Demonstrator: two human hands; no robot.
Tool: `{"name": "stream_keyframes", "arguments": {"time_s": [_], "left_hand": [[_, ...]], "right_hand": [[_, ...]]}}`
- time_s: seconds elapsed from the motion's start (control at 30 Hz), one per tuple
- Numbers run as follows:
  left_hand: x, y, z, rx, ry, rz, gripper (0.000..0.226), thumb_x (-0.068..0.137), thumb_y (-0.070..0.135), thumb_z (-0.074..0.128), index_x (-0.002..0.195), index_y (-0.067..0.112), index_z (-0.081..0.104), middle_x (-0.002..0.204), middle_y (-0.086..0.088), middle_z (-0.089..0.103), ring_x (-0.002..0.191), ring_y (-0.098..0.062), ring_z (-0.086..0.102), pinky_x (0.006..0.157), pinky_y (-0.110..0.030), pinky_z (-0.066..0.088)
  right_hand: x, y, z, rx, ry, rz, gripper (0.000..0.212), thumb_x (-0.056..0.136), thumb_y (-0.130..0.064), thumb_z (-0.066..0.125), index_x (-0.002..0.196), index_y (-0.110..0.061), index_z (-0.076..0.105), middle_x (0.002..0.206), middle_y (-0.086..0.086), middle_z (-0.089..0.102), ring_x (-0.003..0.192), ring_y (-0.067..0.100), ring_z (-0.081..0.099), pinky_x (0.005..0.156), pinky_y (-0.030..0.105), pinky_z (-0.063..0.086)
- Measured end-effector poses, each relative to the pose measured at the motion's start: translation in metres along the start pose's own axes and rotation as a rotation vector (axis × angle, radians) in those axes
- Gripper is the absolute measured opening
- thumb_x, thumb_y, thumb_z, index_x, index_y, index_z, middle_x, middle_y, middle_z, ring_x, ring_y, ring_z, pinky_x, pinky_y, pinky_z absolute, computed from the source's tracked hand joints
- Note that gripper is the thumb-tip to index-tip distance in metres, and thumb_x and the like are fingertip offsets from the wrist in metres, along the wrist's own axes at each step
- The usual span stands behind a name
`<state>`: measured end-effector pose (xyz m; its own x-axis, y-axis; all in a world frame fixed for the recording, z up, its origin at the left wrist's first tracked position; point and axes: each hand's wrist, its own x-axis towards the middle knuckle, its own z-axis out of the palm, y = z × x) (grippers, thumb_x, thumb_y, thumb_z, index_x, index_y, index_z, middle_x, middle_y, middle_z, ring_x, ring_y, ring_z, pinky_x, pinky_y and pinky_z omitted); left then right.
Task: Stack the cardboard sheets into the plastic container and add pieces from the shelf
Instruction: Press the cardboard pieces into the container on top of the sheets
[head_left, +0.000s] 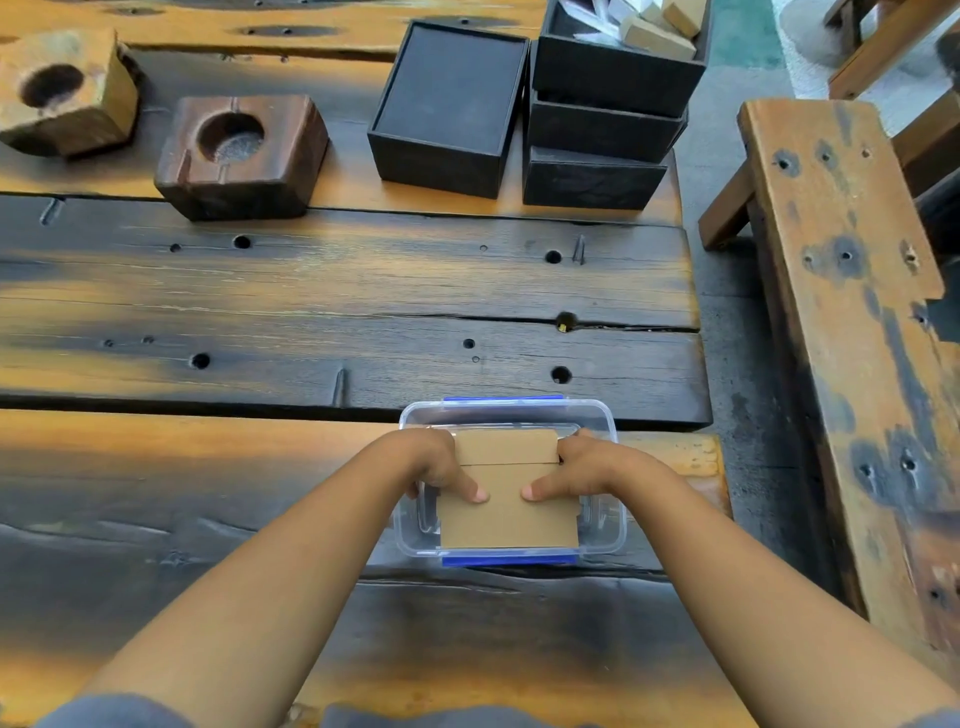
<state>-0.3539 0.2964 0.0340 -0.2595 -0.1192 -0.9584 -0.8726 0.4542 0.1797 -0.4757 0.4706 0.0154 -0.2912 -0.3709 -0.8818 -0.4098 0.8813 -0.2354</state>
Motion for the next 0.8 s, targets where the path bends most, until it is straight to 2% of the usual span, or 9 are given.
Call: {"name": "stream_keyframes", "arguments": {"time_s": [0.2,0.3,0.47,0.57,0.67,0.8], "left_hand": [[0.004,-0.002,0.000,0.005,-0.049,-0.008,0.095,0.067,0.049,0.085,0.142,0.007,0.043,0.142,-0.010,0.049,0.127,-0.030,0.052,0.107,-0.044,0.046],[0.007,-0.002,0.003,0.039,-0.048,-0.004,0.090,0.070,0.047,0.083,0.142,0.009,0.045,0.141,-0.010,0.053,0.128,-0.030,0.052,0.110,-0.045,0.043],[0.001,-0.001,0.006,0.058,-0.011,-0.004,0.086,0.073,0.051,0.079,0.139,0.008,0.047,0.142,-0.011,0.052,0.127,-0.031,0.052,0.110,-0.044,0.043],[-0.004,-0.001,0.005,0.089,-0.016,0.017,0.080,0.075,0.052,0.077,0.137,0.008,0.051,0.140,-0.010,0.055,0.126,-0.029,0.054,0.108,-0.039,0.043],[-0.003,-0.003,0.007,0.170,0.030,0.049,0.073,0.072,0.055,0.078,0.131,0.014,0.061,0.135,-0.005,0.062,0.121,-0.024,0.059,0.104,-0.031,0.045],[0.000,-0.007,0.011,0.245,0.007,0.018,0.080,0.066,0.060,0.079,0.130,0.017,0.062,0.136,-0.005,0.062,0.126,-0.022,0.054,0.110,-0.036,0.042]], "right_hand": [[-0.002,0.001,0.001,0.034,0.034,-0.016,0.094,0.065,-0.068,0.072,0.136,-0.013,0.048,0.137,0.004,0.041,0.114,0.019,0.047,0.098,0.035,0.043],[-0.003,0.001,0.004,0.077,0.043,-0.009,0.094,0.064,-0.065,0.074,0.138,-0.012,0.047,0.139,0.005,0.040,0.122,0.022,0.048,0.102,0.036,0.043],[-0.009,-0.003,0.011,0.101,0.042,0.003,0.096,0.065,-0.064,0.074,0.139,-0.011,0.044,0.143,0.004,0.037,0.125,0.022,0.047,0.100,0.034,0.043],[-0.009,-0.005,0.012,0.101,0.049,0.004,0.094,0.069,-0.062,0.074,0.140,-0.010,0.042,0.146,0.005,0.035,0.127,0.023,0.045,0.102,0.034,0.042],[0.000,0.004,0.015,0.117,0.066,-0.009,0.097,0.069,-0.060,0.074,0.142,-0.009,0.038,0.147,0.007,0.034,0.128,0.019,0.043,0.102,0.028,0.039],[-0.004,0.001,0.014,0.177,0.062,-0.018,0.100,0.062,-0.060,0.077,0.141,-0.013,0.039,0.137,0.000,0.039,0.118,0.012,0.044,0.094,0.020,0.038]]}}
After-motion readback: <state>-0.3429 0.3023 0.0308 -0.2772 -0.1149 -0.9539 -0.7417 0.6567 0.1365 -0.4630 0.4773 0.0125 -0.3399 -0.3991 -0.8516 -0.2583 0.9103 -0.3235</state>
